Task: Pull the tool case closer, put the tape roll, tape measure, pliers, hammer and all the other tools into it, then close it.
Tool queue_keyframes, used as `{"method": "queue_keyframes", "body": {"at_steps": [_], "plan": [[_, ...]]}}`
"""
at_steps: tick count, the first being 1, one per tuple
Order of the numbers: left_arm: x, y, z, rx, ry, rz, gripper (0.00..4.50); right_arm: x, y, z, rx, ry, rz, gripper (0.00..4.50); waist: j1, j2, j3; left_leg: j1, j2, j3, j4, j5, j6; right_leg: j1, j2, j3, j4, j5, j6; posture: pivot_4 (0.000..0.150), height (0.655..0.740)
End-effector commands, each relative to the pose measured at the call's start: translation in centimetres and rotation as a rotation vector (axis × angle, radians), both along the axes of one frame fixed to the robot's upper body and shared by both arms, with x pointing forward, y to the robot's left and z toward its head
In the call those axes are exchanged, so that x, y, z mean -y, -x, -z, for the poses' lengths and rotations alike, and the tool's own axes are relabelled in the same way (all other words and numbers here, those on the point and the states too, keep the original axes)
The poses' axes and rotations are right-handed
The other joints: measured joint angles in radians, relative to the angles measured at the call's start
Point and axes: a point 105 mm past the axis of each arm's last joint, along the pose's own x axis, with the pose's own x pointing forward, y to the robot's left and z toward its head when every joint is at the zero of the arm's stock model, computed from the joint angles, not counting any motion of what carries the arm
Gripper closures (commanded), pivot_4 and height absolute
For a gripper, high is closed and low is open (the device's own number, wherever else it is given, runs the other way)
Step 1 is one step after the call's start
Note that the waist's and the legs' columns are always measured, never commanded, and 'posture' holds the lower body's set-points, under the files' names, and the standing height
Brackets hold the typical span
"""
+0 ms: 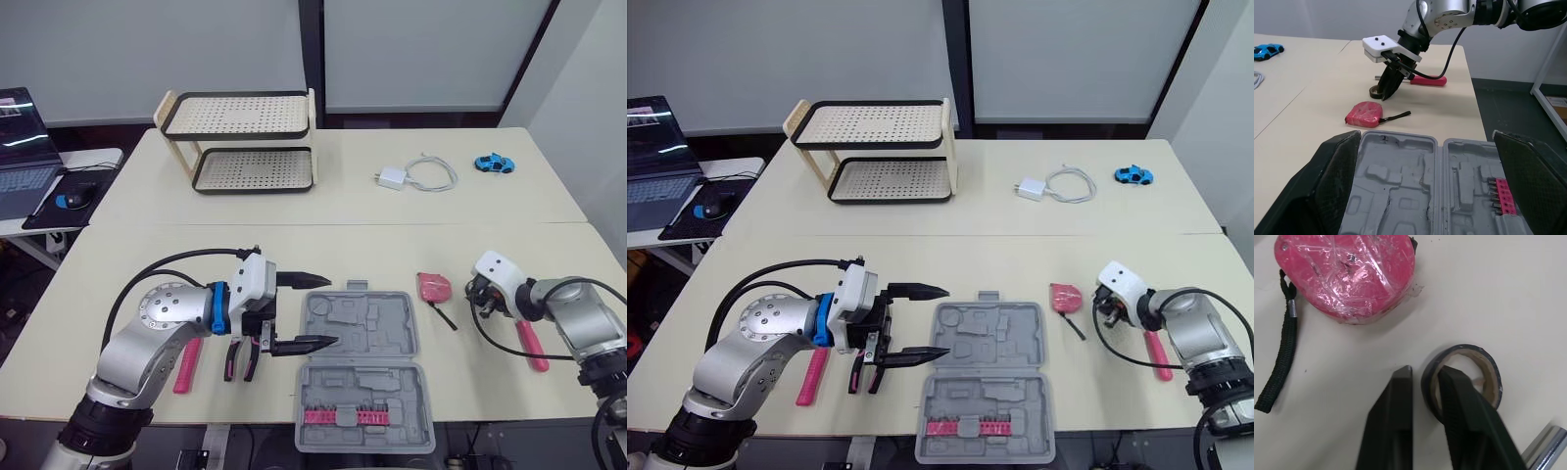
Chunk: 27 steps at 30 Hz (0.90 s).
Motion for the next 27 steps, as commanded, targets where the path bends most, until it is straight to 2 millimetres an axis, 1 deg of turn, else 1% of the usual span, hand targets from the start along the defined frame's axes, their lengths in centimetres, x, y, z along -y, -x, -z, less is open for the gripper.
{"method": "queue_keyframes", "body": {"at_steps": [1,4,5,7,8,9,10,13,15,19,22,25,27], "plan": [[0.4,0.2,-0.8,0.044,0.006,0.019,0.0,1.2,0.0,-0.6,0.016,0.005,0.059,4.45,0.0,0.0,0.0,0.0,0.0,0.0,0.0,0.0,0.0,0.0,0.0,0.0,0.0,0.0,0.0,0.15,0.74],[0.0,-0.1,-0.8,0.05,-0.002,-0.001,0.0,1.1,0.2,-1.5,0.033,-0.019,0.061,4.45,0.003,0.0,0.0,0.0,0.0,0.0,0.0,0.0,0.0,0.0,0.0,0.0,0.0,0.0,0.0,0.15,0.74],[-0.3,-0.3,-0.8,0.052,-0.005,-0.015,0.0,1.1,0.4,-2.1,0.044,-0.022,0.053,4.45,0.002,0.0,0.0,0.0,0.0,0.0,0.0,0.0,0.0,0.0,0.0,0.0,0.0,0.0,0.0,0.15,0.74],[-1.4,-0.7,-1.0,0.055,-0.015,-0.056,0.0,0.3,1.2,-3.9,0.065,-0.048,0.014,4.45,0.002,0.001,0.0,-0.001,0.0,0.0,0.0,0.0,0.0,-0.001,0.0,0.0,0.0,0.0,0.0,0.15,0.74],[-2.1,-0.9,-1.0,0.056,-0.026,-0.082,0.0,-0.6,1.8,-4.9,0.071,-0.072,-0.019,4.45,0.002,0.001,0.0,-0.002,0.0,0.0,0.0,0.0,0.0,-0.002,0.0,0.0,0.0,0.0,0.0,0.15,0.74],[-2.9,-1.0,-1.0,0.057,-0.04,-0.104,0.0,-1.7,2.4,-5.9,0.072,-0.103,-0.053,4.45,0.001,0.001,0.0,-0.002,0.0,0.0,-0.001,0.0,0.0,-0.002,0.0,0.0,0.0,0.0,0.0,0.15,0.74],[-3.7,-1.1,-0.9,0.055,-0.06,-0.129,0.0,-3.3,3.1,-6.8,0.069,-0.141,-0.098,4.45,-0.003,0.001,0.0,-0.002,0.0,-0.001,-0.001,0.0,0.0,-0.003,0.0,0.0,0.0,0.0,0.0,0.15,0.74],[-6.1,-1.3,-0.6,0.043,-0.112,-0.195,0.0,-7.9,5.0,-8.2,0.043,-0.259,-0.207,4.45,-0.011,0.002,0.0,-0.001,0.001,0.0,-0.002,0.0,0.0,-0.003,0.002,0.001,0.0,0.0,0.0,0.15,0.74],[-7.9,-1.3,-0.1,0.03,-0.155,-0.238,0.0,-11.2,5.7,-8.5,0.028,-0.326,-0.273,4.45,-0.013,0.001,0.001,-0.001,0.001,-0.001,-0.002,0.0,0.001,-0.003,0.003,-0.001,0.001,0.0,0.0,0.15,0.74],[-10.1,-1.2,0.6,0.031,-0.213,-0.279,0.0,-16.6,5.8,-8.8,0.01,-0.451,-0.341,4.45,-0.006,0.002,0.001,-0.001,0.001,-0.002,-0.002,0.0,0.0,-0.003,0.002,-0.001,0.001,0.0,0.0,0.15,0.74],[-10.7,-1.0,0.7,0.028,-0.22,-0.281,0.0,-20.8,5.3,-7.9,-0.018,-0.511,-0.379,4.45,0.001,0.001,0.001,-0.001,0.001,-0.001,-0.002,0.0,0.0,-0.004,0.0,0.0,0.001,0.0,0.0,0.15,0.74],[-10.4,-0.7,0.6,0.027,-0.213,-0.263,0.0,-23.5,4.5,-7.0,-0.026,-0.519,-0.392,4.45,0.003,0.001,0.001,-0.003,0.0,-0.002,-0.002,0.0,0.0,-0.007,0.0,0.0,0.001,0.0,0.0,0.15,0.74],[-10.0,-0.4,0.6,0.024,-0.208,-0.247,0.0,-24.8,4.0,-6.4,-0.03,-0.521,-0.401,4.45,0.001,0.001,0.001,-0.006,0.0,-0.002,-0.002,0.0,-0.001,-0.015,-0.001,0.0,0.001,0.0,0.0,0.15,0.74]]}}
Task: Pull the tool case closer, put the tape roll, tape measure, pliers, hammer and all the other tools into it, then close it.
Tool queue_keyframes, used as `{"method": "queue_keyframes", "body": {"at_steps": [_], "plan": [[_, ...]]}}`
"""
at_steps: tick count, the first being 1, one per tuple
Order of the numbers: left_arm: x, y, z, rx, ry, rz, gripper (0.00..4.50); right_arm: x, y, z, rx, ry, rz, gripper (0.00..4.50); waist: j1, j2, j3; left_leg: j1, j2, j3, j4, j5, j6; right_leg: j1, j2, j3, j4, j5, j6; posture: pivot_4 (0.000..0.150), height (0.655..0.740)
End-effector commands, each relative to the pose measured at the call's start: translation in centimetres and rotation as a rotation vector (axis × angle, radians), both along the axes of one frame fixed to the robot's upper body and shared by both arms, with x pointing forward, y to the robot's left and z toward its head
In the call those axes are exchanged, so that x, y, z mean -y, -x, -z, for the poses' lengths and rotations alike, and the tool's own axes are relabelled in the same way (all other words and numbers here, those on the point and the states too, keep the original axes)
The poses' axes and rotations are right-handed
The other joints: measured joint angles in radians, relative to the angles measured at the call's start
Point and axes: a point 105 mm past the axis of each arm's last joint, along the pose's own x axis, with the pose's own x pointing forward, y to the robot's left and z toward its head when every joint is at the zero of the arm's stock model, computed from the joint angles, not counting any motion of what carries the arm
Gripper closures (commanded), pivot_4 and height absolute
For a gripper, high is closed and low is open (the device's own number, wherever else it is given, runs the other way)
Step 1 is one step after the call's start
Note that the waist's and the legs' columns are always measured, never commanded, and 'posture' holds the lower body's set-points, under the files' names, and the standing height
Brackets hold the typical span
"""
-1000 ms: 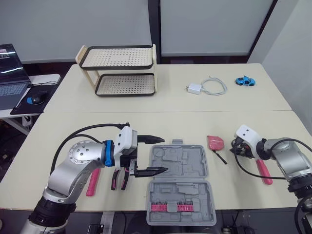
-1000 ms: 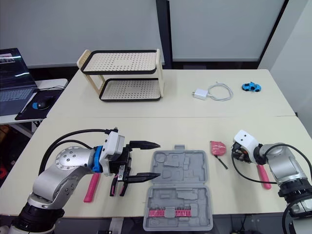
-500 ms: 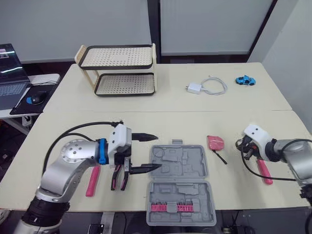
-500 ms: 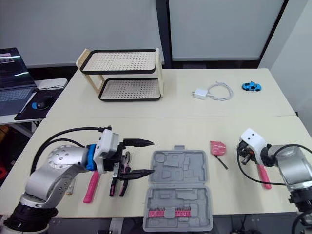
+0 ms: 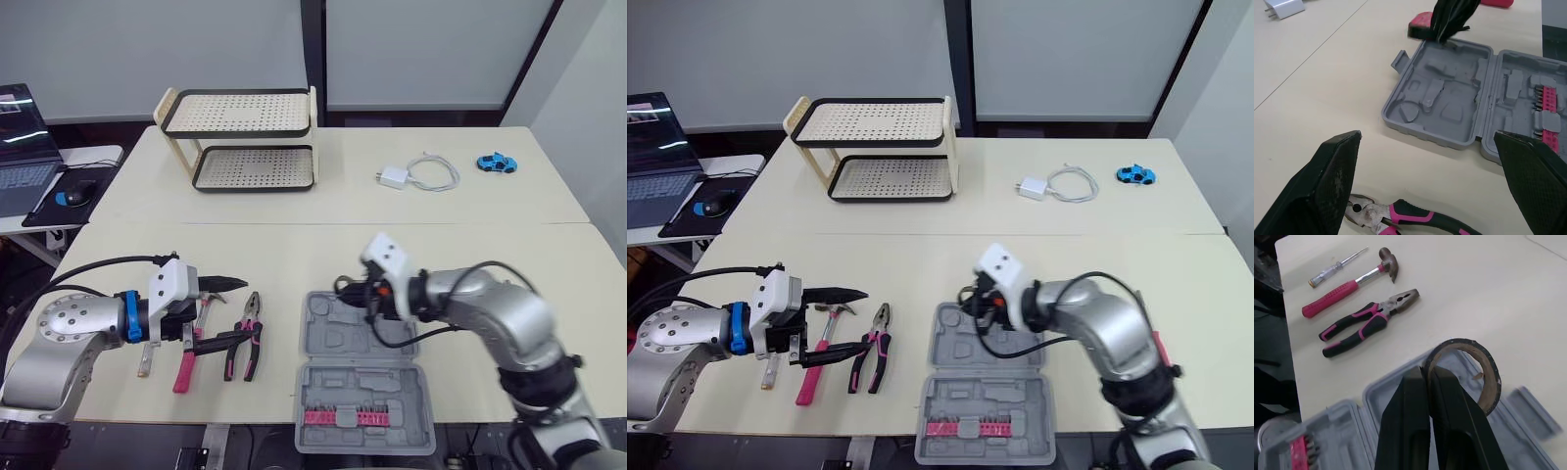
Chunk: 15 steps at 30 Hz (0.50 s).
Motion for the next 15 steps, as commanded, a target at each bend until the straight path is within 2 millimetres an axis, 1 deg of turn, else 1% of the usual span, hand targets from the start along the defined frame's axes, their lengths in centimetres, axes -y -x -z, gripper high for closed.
{"method": "queue_keyframes", "body": {"at_steps": [1,4,9,15], "plan": [[0.5,0.4,-1.1,0.038,-0.002,0.04,0.0,-1.6,-1.2,0.5,0.044,0.01,0.004,4.45,-0.002,0.0,0.0,-0.001,0.0,0.001,0.0,0.0,0.0,0.0,0.0,0.0,0.0,0.0,0.0,0.15,0.74],[0.7,0.5,-0.9,0.034,-0.011,0.053,0.0,-2.9,-1.8,1.8,0.042,0.031,-0.02,4.45,-0.008,0.0,0.0,-0.005,0.0,0.001,0.0,0.002,-0.004,-0.003,0.001,0.0,0.002,0.0,0.0,0.15,0.74],[0.8,0.7,-0.7,0.026,-0.018,0.068,0.0,-4.4,-2.0,2.8,0.039,0.039,-0.053,4.45,-0.017,0.0,0.0,-0.007,0.0,0.0,0.0,0.003,-0.005,-0.005,0.002,0.0,0.003,0.0,0.0,0.15,0.74],[0.9,1.0,-0.4,0.017,-0.033,0.087,0.0,-5.3,-1.8,3.8,0.021,0.056,-0.072,4.45,-0.025,0.0,0.0,-0.007,0.0,0.0,0.0,0.003,-0.005,-0.005,0.002,-0.001,0.004,0.0,0.0,0.15,0.74]]}}
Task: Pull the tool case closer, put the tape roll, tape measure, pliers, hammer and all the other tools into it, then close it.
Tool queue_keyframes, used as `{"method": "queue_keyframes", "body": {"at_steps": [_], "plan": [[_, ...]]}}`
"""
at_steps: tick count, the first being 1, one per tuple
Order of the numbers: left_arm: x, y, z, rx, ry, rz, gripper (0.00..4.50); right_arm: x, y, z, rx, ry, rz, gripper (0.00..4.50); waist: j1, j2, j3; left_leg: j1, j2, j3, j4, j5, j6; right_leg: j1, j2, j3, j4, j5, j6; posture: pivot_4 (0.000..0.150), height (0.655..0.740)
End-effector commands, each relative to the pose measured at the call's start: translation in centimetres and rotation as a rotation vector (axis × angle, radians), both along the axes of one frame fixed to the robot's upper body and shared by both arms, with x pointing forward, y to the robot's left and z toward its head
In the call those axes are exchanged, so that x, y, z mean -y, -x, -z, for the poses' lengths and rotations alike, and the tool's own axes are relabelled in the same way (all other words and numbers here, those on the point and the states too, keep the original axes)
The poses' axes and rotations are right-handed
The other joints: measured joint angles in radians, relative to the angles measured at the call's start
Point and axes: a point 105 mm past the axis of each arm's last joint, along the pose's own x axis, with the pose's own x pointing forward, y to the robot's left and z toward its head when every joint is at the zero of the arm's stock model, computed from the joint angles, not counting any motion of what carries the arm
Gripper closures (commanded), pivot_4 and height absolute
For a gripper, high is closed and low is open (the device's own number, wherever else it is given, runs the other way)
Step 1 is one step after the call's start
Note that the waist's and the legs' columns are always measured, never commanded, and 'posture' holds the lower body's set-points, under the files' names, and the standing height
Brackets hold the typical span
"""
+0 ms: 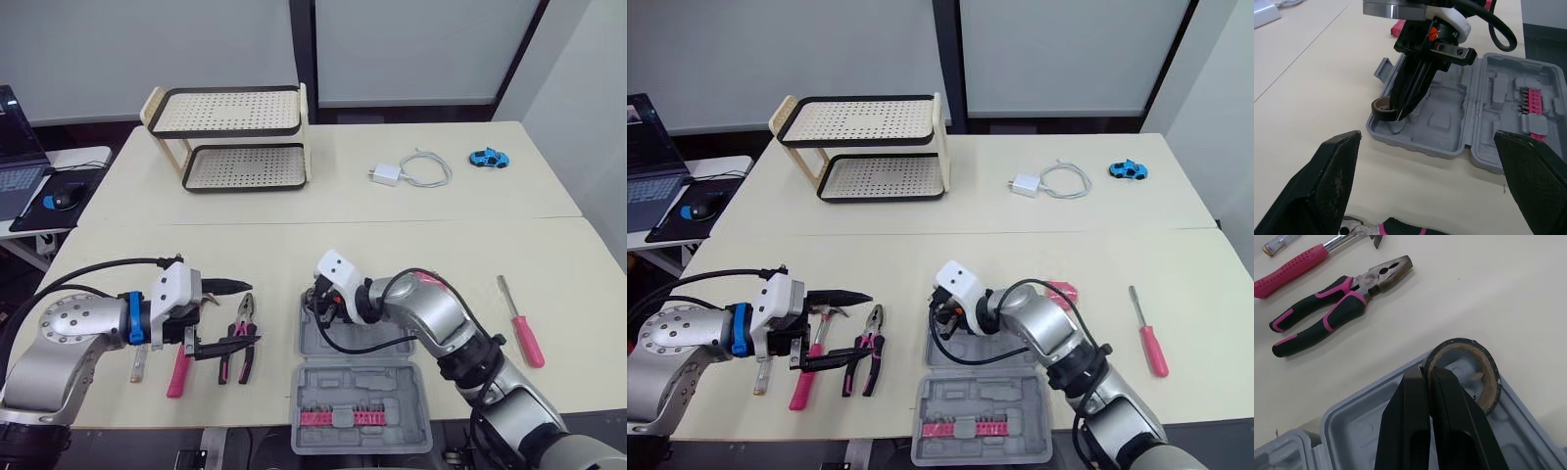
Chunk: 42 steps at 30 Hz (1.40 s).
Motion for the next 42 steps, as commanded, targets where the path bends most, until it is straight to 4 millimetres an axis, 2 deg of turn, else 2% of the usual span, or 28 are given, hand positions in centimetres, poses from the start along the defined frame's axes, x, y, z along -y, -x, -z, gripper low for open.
{"method": "queue_keyframes", "body": {"at_steps": [1,26,29,34,38,41,42], "plan": [[0.2,0.4,-0.5,0.026,-0.026,0.031,0.0,-0.8,0.2,-0.7,0.032,-0.018,-0.035,4.45,-0.001,0.0,0.0,0.0,0.0,0.0,0.0,0.0,0.0,0.0,0.0,0.0,0.0,0.0,0.0,0.15,0.74],[0.0,0.6,0.1,0.026,-0.043,0.042,0.0,-0.9,-0.7,0.5,0.042,0.011,-0.022,4.45,-0.004,0.0,0.0,-0.001,0.0,0.001,0.001,0.0,0.0,-0.005,0.0,0.001,0.007,0.0,0.0,0.15,0.74],[0.0,0.6,0.2,0.027,-0.042,0.043,0.0,-1.0,-0.8,-0.2,0.059,-0.011,-0.021,3.77,-0.004,0.0,0.0,-0.001,0.0,0.001,0.001,0.0,0.0,-0.005,0.0,0.001,0.008,0.0,0.0,0.15,0.74],[-0.2,0.6,0.3,0.028,-0.041,0.039,0.0,-1.2,0.1,-2.5,0.048,-0.085,-0.053,2.03,-0.004,0.0,0.0,-0.002,0.0,0.001,0.001,0.0,0.0,-0.006,0.0,0.001,0.008,0.0,0.0,0.15,0.74],[-0.3,0.5,0.3,0.03,-0.04,0.034,0.0,-0.7,0.5,-3.7,0.066,-0.121,-0.07,2.03,-0.003,0.0,0.0,-0.002,0.0,0.0,0.001,0.0,0.0,-0.006,0.0,0.001,0.008,0.0,0.0,0.15,0.74],[-0.3,0.5,0.3,0.032,-0.038,0.033,0.0,0.1,-0.1,-3.4,0.136,-0.106,-0.063,2.03,-0.003,0.0,0.0,-0.002,0.0,0.0,0.001,0.0,0.0,-0.006,0.0,0.001,0.008,0.0,0.0,0.15,0.74],[-0.3,0.5,0.2,0.032,-0.038,0.033,0.0,0.2,-0.2,-3.1,0.149,-0.101,-0.061,2.2,-0.003,0.0,0.0,-0.002,0.0,0.0,0.001,0.0,0.0,-0.006,0.0,0.001,0.009,0.0,0.0,0.15,0.74]]}}
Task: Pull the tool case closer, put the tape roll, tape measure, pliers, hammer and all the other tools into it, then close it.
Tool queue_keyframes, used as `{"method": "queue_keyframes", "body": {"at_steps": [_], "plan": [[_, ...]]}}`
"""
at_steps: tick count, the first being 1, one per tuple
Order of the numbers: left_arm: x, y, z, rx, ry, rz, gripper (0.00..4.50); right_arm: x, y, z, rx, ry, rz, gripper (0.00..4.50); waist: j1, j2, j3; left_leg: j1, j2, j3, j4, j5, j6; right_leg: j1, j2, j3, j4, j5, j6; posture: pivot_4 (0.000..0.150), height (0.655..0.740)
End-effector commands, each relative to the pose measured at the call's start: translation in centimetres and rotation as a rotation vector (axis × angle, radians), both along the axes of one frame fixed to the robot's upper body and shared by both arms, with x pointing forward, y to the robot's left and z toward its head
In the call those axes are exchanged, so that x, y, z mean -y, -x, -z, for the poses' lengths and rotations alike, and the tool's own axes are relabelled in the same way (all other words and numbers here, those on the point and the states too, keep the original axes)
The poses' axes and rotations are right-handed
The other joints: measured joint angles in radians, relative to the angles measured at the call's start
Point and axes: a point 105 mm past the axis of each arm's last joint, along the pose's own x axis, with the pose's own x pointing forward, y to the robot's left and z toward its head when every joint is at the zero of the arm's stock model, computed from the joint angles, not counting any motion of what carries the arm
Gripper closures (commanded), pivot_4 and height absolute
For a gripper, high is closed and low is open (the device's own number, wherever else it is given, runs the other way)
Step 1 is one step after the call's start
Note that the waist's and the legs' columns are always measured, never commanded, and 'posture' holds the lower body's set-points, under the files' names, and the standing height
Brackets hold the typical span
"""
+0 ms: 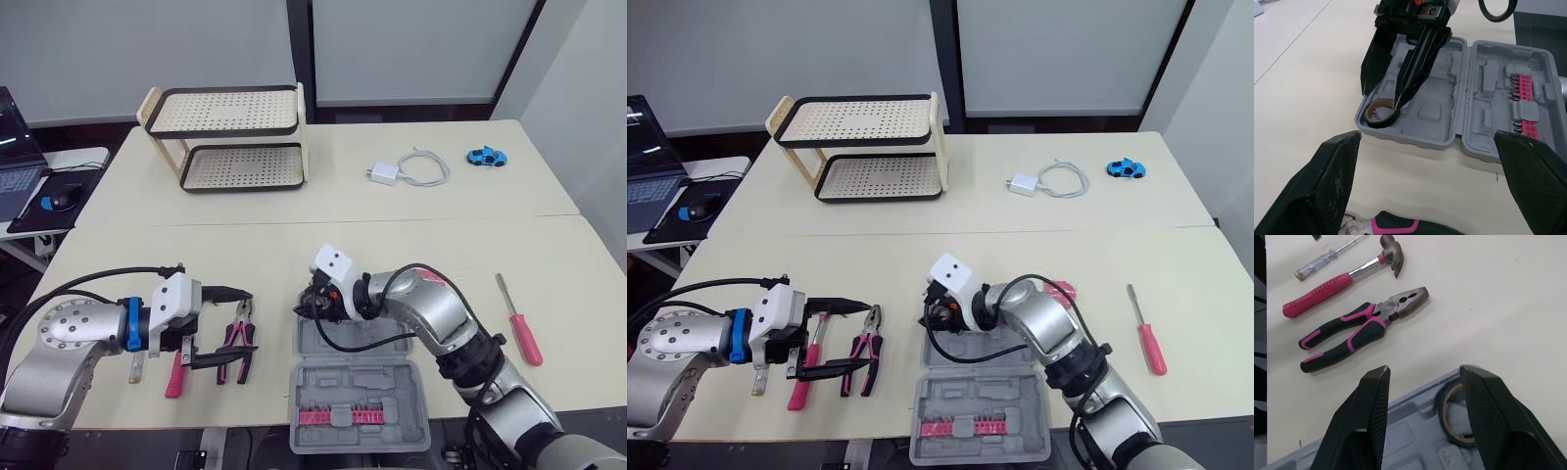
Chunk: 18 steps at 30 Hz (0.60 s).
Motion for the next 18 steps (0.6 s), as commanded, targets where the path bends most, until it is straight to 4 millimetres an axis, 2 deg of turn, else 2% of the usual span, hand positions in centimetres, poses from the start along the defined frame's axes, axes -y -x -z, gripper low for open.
{"method": "queue_keyframes", "body": {"at_steps": [1,4,18], "plan": [[0.1,0.0,-0.4,0.02,-0.002,0.009,0.0,0.1,-0.2,-0.4,0.078,-0.021,-0.012,2.41,0.0,0.0,0.0,0.0,0.0,0.0,0.0,0.0,0.0,0.0,0.0,0.0,0.0,0.0,0.0,0.15,0.74],[0.0,-0.1,-0.5,0.02,-0.003,0.008,0.0,0.0,-0.1,-0.1,0.088,-0.025,-0.026,3.32,-0.001,0.0,0.0,0.0,0.0,0.0,0.0,0.0,0.0,0.0,0.0,0.0,0.0,0.0,0.0,0.15,0.74],[-0.1,0.0,-0.3,0.018,-0.009,0.006,0.0,-0.4,-0.8,2.5,0.207,-0.007,-0.039,3.32,-0.002,0.0,0.0,0.0,0.0,0.001,0.0,0.0,0.0,-0.002,0.0,0.0,0.003,0.0,0.0,0.15,0.74]]}}
